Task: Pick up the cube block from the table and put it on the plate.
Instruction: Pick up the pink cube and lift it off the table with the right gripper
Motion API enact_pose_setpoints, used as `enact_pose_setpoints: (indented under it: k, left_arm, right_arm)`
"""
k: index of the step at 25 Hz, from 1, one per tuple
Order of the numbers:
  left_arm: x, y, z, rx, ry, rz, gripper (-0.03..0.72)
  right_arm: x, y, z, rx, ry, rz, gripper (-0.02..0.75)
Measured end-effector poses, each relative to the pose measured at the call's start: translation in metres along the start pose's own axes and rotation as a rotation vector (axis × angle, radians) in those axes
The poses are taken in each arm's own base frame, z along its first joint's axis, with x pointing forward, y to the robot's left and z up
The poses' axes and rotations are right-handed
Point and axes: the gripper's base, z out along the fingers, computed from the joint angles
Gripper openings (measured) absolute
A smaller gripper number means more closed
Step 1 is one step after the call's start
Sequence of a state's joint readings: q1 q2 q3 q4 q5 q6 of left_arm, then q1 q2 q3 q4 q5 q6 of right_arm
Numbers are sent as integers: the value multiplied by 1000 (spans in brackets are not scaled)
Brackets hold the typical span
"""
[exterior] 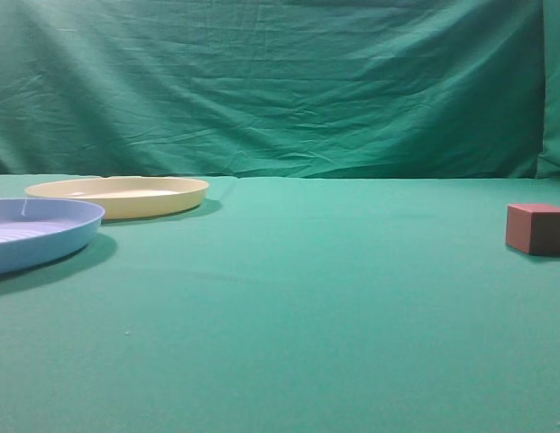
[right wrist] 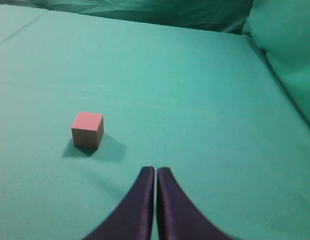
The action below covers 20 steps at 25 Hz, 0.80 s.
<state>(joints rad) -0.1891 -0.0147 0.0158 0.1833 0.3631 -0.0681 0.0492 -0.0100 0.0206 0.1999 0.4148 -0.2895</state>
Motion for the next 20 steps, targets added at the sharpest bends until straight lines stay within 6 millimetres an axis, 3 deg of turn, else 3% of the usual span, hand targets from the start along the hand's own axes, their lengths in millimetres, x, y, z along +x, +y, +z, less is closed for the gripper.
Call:
enact_pose_setpoints:
  k: [20]
  left_arm:
    - [0,0,0,0,0,0,0]
  right_arm:
    - [0,-3,0,36,6,-87,0]
